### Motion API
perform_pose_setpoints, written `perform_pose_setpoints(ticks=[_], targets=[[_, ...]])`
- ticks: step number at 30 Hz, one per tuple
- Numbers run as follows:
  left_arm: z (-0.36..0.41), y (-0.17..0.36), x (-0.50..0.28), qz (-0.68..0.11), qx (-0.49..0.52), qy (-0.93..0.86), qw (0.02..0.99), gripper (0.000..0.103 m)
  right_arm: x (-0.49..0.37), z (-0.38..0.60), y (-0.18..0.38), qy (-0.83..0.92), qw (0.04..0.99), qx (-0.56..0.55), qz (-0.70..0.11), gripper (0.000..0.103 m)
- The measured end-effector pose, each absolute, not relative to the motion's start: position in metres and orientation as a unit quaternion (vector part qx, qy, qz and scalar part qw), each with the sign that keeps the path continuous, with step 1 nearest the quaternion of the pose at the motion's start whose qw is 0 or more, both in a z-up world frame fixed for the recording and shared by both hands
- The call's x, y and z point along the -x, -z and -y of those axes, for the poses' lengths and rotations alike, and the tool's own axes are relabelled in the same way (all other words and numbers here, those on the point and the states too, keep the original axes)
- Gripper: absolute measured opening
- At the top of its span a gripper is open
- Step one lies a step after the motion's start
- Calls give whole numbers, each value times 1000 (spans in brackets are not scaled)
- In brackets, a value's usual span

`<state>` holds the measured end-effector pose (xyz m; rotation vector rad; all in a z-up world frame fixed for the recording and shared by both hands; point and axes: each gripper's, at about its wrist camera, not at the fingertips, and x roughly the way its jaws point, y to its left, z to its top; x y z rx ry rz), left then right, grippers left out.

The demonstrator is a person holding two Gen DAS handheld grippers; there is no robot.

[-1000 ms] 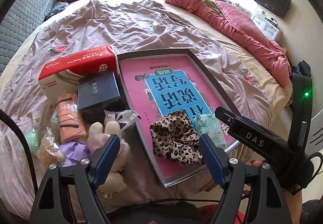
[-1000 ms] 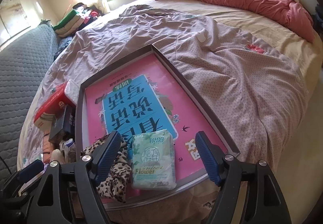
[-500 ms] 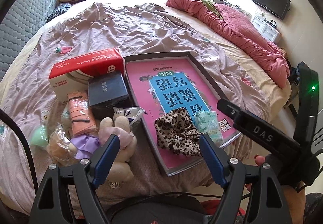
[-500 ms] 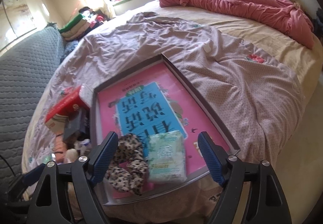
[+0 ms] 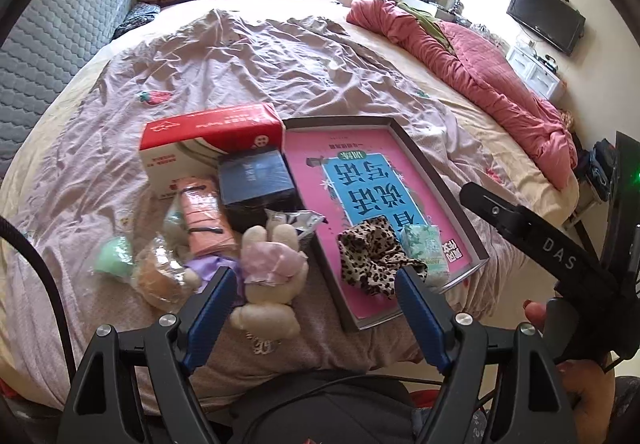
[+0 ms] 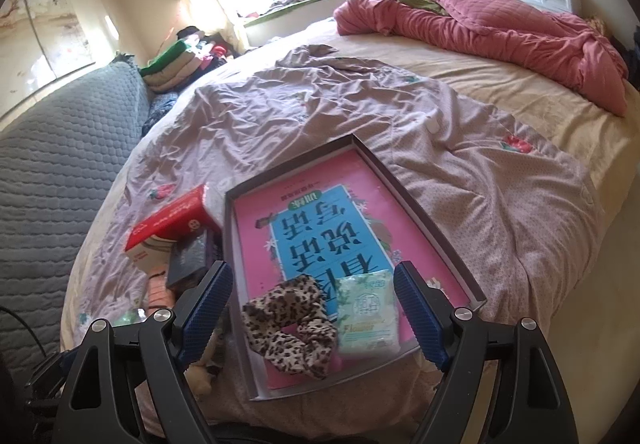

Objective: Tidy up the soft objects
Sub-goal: 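Withdraw both open tools from the tray back toward the pile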

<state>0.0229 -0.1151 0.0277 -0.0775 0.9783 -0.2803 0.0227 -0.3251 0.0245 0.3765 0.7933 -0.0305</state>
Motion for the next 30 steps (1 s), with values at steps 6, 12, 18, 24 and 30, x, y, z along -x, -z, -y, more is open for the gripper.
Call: perform_pose_setpoints(ticks=[6,12,18,24,30], targets=[[93,-39,-18,-458,48,121,879,81,-19,319,-37,5,910,-181,-373,84],[69,-49,-15,-449,64,104,885,81,-13,310,-51,-14,917,-171,-360,84],[35,-58,-15,-440,84,77,891,81,-11,294,-62,-40,921,-155,-354,84],[-1,-60,-14,-435,107,49,893,81,-8,275,-69,-63,925,-136,-350,84],[-32,-55,-12,-433,126,21,892,81,-7,253,-68,-89,922,-114,-359,84]])
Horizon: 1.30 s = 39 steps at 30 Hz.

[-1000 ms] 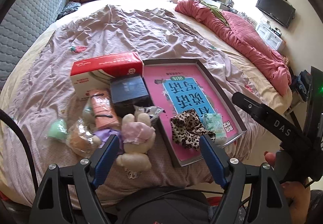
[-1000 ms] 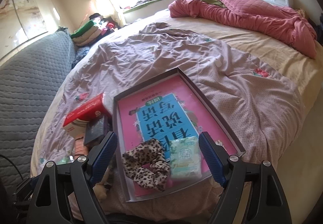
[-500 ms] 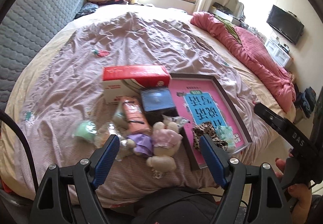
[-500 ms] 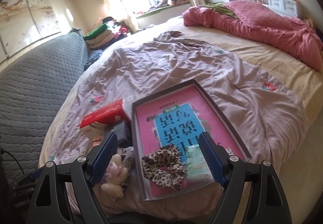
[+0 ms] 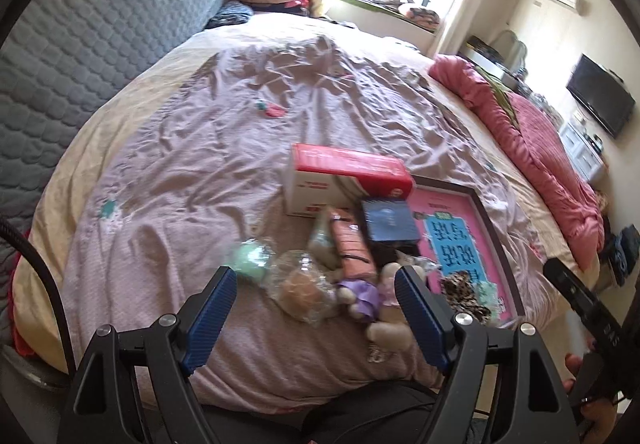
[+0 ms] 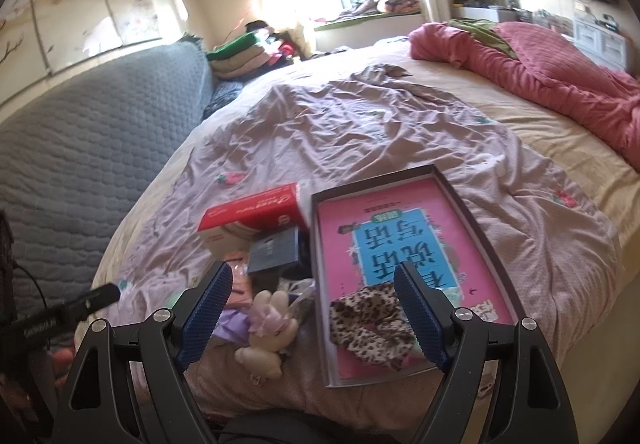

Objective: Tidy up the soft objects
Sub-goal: 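Withdraw both open tools from the tray back toward the pile, then grasp the clear plastic bag with the left tool while the right tool grasps the plush bunny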

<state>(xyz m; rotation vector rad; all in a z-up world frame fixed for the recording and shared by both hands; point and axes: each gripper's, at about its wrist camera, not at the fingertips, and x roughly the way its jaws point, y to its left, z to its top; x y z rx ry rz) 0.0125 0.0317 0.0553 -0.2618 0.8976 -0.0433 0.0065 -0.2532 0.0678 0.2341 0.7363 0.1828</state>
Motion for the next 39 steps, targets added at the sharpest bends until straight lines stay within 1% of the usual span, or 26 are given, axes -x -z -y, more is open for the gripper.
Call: perform_pose_setpoints(ticks=[7,15,30,39], targets=[[-61,-43,-11,-437,144,-5,888,81,-6,230,-57,-110,916,-94,-375,84],[-81,-16,-11,-451,164,-15,877,81,-8,205,-36,-127,904,-69,-402,84],[-81,27,-22,-483,167,-18,859,81,-19,170,16,-151,871,-32,-466,84],[-79,46,-32,-486,173,-18,856,81,-38,162,39,-107,866,-17,-489,84]])
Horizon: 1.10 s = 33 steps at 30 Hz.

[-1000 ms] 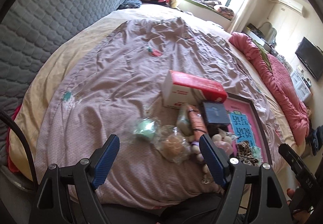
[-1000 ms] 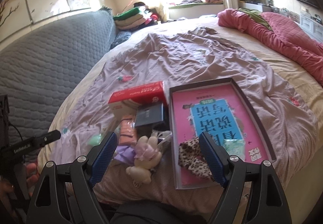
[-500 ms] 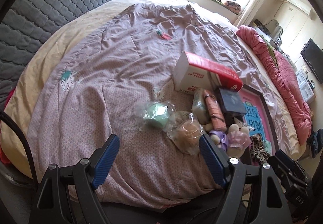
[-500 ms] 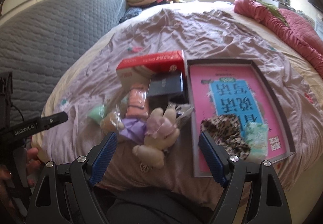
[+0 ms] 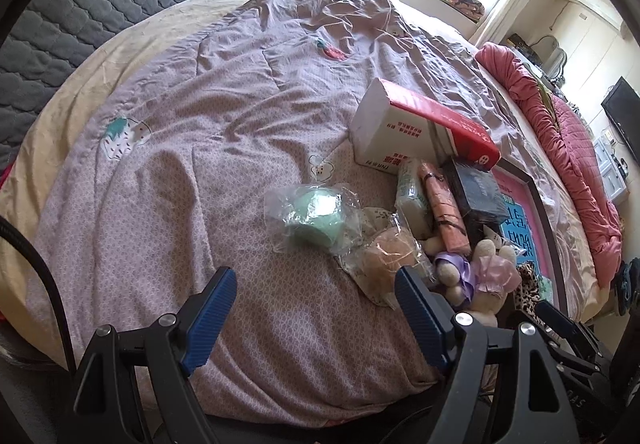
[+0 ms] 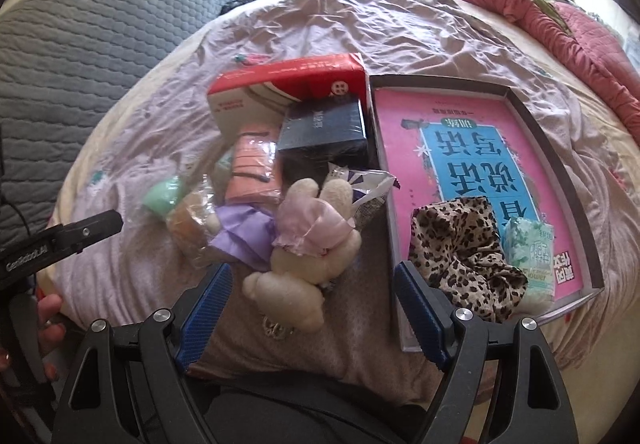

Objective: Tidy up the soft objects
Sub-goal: 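Grasp the clear plastic bag with the left tool while the right tool grasps the plush bunny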

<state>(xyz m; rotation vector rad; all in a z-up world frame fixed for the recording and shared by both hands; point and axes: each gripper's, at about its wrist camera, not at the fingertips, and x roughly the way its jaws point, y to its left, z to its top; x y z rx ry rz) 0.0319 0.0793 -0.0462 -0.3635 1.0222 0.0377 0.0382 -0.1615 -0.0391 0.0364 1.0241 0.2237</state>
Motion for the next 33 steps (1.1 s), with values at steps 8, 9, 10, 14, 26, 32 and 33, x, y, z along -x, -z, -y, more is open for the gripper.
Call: perform_pose_setpoints(ticks=[8,9,10,14,26,32,33], targets=[[-81,60,-44,-484,183,-25,855,81,-55,157,55,-92,862,-19,-498,81],[-81,61,-46,-484,182,-25,856,81,-57,154,57,-92,861,-15,-500,79],[-81,63,-49,-485,181,-27,855,81,-58,151,60,-93,860,-10,-502,78],[-83,69,-57,-485,182,-32,854,81,-63,142,68,-91,857,9,-507,59],[-95,95,-86,-498,197,-37,843,81,-72,152,78,-117,853,-28,-508,51],[-93,101,-96,-496,197,-21,845,77,-69,157,72,-125,856,-47,-499,49],[-92,102,-97,-496,200,-16,845,71,-69,157,71,-127,858,-49,-496,48]])
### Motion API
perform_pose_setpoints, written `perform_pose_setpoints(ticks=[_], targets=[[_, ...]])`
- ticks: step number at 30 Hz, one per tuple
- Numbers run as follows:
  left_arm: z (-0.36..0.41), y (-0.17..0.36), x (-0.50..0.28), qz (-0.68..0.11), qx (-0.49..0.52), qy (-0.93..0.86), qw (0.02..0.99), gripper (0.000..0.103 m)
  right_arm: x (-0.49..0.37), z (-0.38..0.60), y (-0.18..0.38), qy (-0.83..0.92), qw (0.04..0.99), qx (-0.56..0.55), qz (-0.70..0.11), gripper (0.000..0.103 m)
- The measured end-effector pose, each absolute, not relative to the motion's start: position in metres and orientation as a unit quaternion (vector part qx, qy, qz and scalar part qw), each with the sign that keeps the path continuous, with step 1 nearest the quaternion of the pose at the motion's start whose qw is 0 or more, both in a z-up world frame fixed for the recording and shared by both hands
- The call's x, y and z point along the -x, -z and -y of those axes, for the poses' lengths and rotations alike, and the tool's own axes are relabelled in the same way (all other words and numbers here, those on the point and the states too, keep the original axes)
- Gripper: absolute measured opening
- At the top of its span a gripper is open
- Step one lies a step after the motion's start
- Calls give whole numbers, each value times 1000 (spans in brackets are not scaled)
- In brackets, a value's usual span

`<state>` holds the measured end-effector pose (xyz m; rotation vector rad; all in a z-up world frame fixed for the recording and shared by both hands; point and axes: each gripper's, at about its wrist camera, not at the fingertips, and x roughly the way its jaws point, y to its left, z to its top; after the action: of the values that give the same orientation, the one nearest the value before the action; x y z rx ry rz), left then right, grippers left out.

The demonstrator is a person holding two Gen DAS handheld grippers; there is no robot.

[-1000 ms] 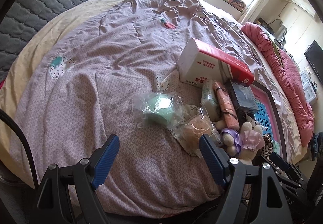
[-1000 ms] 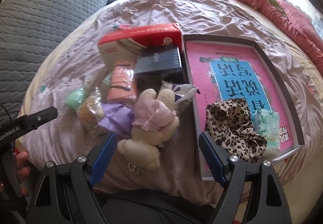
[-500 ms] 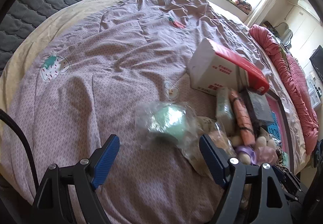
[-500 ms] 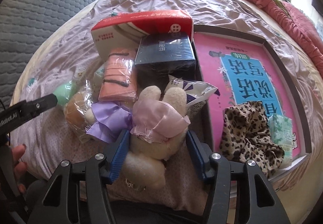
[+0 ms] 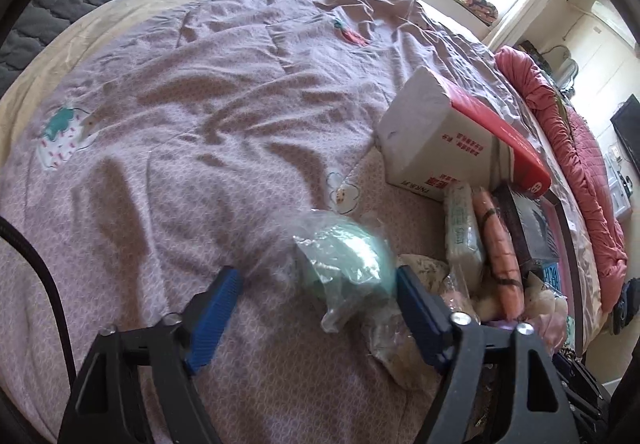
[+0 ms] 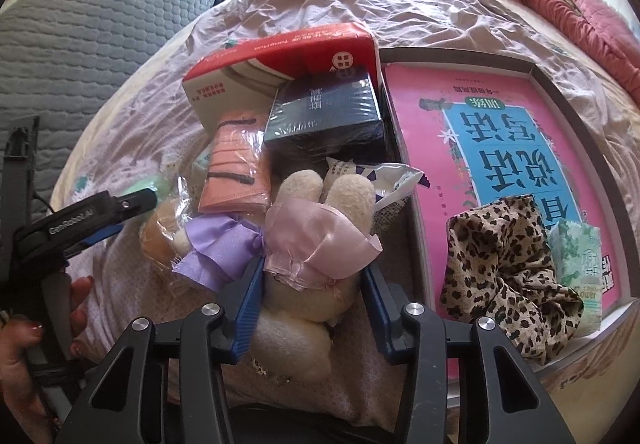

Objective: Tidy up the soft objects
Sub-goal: 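Grasp the clear plastic bag with the left tool while the right tool grasps the plush bunny, then lift the plastic bag with the left tool while the right tool lifts the bunny toward the tray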

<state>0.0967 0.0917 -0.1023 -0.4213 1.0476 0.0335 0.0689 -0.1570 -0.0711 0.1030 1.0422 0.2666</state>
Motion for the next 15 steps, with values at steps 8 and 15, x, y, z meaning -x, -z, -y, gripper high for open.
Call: perform_pose_setpoints(ticks=[8,15], targets=[[-90,102,-97,-484,222,13,847,40,-65,160,63,-133,866,-59,-479,48],[-91,81,-73,-450,224,4,864,40,-61,167,55,-134,874,-70,-463,48]])
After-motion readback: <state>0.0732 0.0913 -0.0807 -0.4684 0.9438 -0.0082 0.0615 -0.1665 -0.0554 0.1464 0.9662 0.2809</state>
